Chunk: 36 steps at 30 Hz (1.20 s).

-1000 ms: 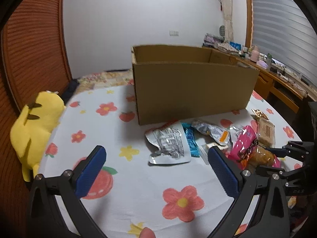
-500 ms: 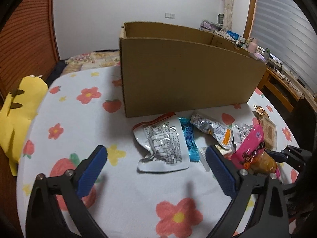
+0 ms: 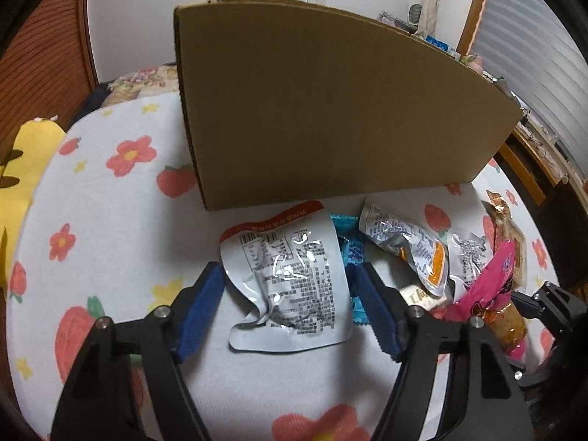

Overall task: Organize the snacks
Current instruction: 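Grasp the silver foil packet with the left tool while the right tool grasps the pink egg packet, then lift both held packets and carry them over the open box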

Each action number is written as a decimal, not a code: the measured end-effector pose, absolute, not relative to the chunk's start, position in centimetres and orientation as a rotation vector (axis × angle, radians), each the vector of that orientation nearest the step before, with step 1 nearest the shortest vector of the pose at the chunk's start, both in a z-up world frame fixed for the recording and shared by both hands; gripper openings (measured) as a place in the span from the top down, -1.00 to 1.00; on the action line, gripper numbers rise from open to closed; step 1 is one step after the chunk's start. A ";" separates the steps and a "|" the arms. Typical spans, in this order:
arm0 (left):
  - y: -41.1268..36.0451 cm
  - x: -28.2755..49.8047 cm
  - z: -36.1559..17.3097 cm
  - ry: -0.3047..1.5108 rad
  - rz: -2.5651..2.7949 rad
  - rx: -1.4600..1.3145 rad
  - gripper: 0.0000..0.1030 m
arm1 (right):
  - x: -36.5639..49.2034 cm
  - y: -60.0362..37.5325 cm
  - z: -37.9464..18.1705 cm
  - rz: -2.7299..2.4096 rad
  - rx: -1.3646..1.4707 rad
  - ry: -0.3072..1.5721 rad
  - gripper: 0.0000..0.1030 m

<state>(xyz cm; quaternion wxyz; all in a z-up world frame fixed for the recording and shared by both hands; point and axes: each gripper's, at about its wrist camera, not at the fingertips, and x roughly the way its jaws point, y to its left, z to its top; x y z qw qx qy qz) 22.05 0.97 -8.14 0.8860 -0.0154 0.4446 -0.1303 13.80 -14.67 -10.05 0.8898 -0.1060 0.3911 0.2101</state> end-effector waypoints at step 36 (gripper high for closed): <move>2.1 14.7 -5.8 0.787 -0.294 -0.052 -0.14 | 13.0 -14.8 -9.9 0.458 -0.217 0.791 0.24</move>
